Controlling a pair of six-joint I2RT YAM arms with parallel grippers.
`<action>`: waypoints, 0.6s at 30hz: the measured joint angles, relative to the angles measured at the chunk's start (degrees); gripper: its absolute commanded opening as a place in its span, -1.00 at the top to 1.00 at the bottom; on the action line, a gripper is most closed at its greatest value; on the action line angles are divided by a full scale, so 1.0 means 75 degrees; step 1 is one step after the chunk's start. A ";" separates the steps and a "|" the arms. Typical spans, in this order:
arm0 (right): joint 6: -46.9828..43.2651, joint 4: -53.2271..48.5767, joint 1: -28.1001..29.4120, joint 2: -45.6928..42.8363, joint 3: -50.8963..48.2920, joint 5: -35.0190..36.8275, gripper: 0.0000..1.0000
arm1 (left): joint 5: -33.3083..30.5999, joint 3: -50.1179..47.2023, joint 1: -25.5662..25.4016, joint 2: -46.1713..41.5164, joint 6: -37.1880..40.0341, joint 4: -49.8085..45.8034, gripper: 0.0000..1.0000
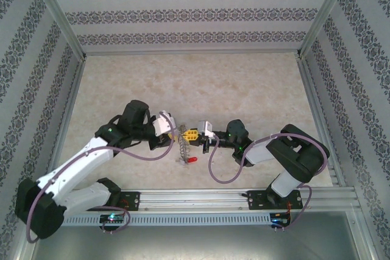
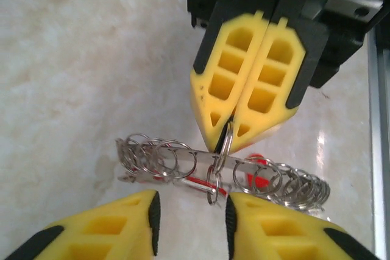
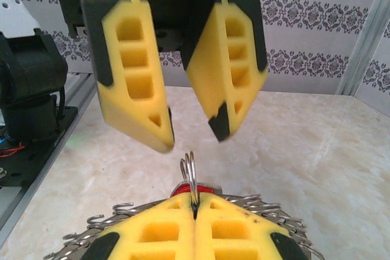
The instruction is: Put the keys on the keyring
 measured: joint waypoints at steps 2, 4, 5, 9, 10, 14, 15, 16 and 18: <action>0.0000 0.0009 0.0000 0.0000 0.0000 0.0000 1.00 | -0.0006 -0.0306 0.0000 -0.0379 -0.0149 0.0391 0.20; 0.0000 0.0017 0.0000 0.0000 0.0000 -0.0003 1.00 | -0.0009 -0.0472 0.0000 -0.0562 -0.0239 0.0653 0.21; 0.0000 0.0017 -0.0003 0.0000 0.0000 -0.0003 1.00 | -0.0003 -0.0510 0.0000 -0.0586 -0.0271 0.0761 0.22; 0.0003 0.0017 -0.0003 0.0000 0.0006 -0.0003 1.00 | 0.0079 -0.0533 0.0000 -0.0446 -0.0338 0.1081 0.41; 0.0003 0.0017 -0.0003 0.0000 0.0015 -0.0003 1.00 | 0.0128 -0.0533 0.0000 -0.0358 -0.0341 0.1139 0.47; 0.0009 0.0035 -0.0003 0.0000 0.0029 0.0003 1.00 | 0.0283 -0.0533 0.0000 0.0000 -0.0306 0.1230 0.60; 0.0012 0.0032 -0.0003 0.0000 0.0029 0.0023 1.00 | 0.0291 -0.0533 0.0000 0.0076 -0.0283 0.1227 0.65; 0.0012 0.0012 -0.0003 0.0000 0.0029 0.0038 1.00 | 0.0291 -0.0533 0.0000 0.0137 -0.0259 0.1224 0.68; 0.0029 0.0006 -0.0003 0.0000 0.0029 0.0061 1.00 | 0.0294 -0.0533 0.0000 0.0178 -0.0221 0.1227 0.74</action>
